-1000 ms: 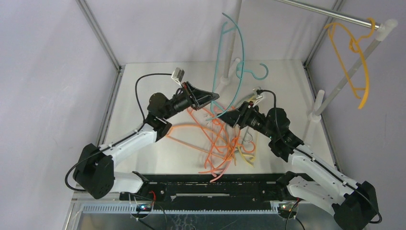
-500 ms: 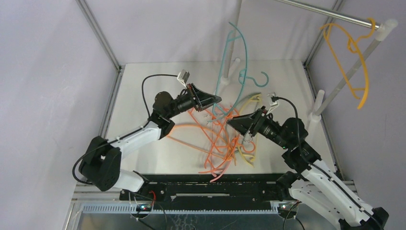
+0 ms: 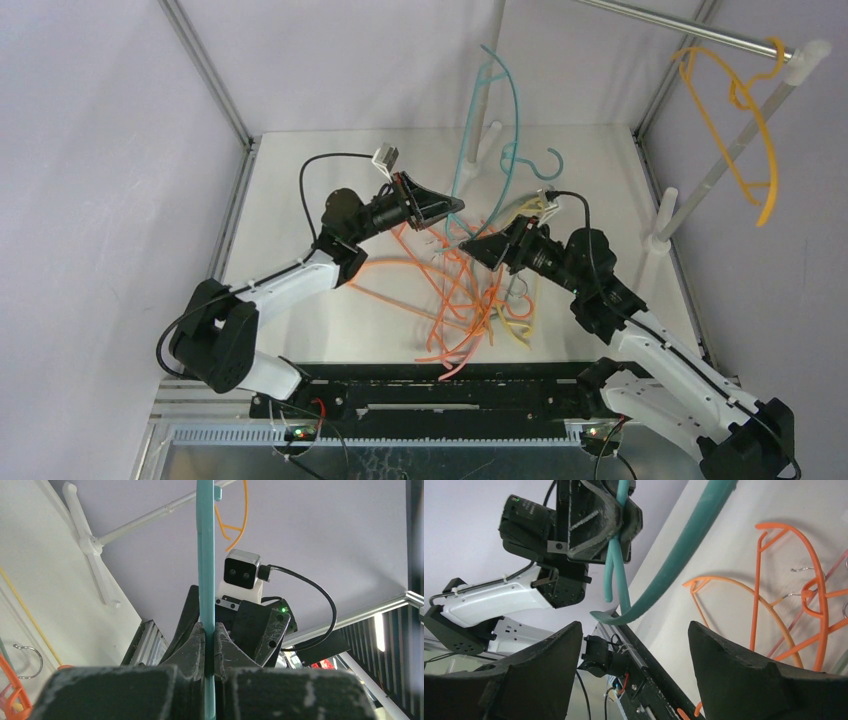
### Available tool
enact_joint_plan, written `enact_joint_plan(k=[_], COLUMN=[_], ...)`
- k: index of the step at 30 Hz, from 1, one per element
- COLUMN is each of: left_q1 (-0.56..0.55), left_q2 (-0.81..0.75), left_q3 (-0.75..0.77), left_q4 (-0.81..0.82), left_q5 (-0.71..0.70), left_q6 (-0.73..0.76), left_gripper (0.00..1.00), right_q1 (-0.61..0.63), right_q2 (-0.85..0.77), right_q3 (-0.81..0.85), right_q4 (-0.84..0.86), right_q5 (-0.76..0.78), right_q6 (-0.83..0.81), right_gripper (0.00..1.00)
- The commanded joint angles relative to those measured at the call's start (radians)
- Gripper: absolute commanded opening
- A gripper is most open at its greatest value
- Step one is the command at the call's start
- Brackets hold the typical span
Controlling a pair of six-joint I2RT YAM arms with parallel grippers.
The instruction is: Organize the hangers
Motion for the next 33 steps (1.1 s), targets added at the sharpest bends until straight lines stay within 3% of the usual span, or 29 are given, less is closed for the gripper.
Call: enact_joint_plan(k=[1,13,17,19,23,29,30,32,33], left_q1=[0.006,0.006,0.003,-0.001,-0.005,-0.007,-0.005,0.006,0.013], left_q2=[-0.043,-0.036,-0.031,-0.031,-0.03,-0.029,-0.029,-0.034,-0.04], left_q3=[0.032,0.027,0.026,0.019,-0.002,-0.05,-0.055,-0.068,-0.068], left_q4=[0.063,0.072,0.075,0.084,0.105,0.081,0.074,0.064,0.047], left_q5=[0.001,-0.009,-0.002,0.001,0.015,0.078,0.09,0.11,0.117], left_q6=[-0.006,-0.007,-0.014,-0.02,-0.032,-0.033,-0.03,-0.022,-0.009], left_gripper=[0.0,0.0,0.0,0.0,0.0,0.0,0.03,0.28,0.6], right_q1=[-0.021,-0.013,-0.001,-0.002,-0.008,0.003,0.005,0.007,0.005], right_q2=[0.001,0.139,0.185,0.207,0.251,0.223,0.207,0.168,0.149], right_q3=[0.024,0.031,0.048,0.06,0.08,0.081,0.085,0.093,0.094], right_q4=[0.128,0.332,0.361,0.382,0.423,0.348,0.297,0.174,0.118], right_q5=[-0.007,-0.066,-0.077,-0.09,-0.145,-0.117,-0.096,-0.045,-0.022], right_q6=[0.035,0.117,0.121,0.122,0.126,0.088,0.074,0.031,0.008], right_gripper=[0.85,0.84,0.78,0.63,0.03,0.0,0.0,0.0,0.0])
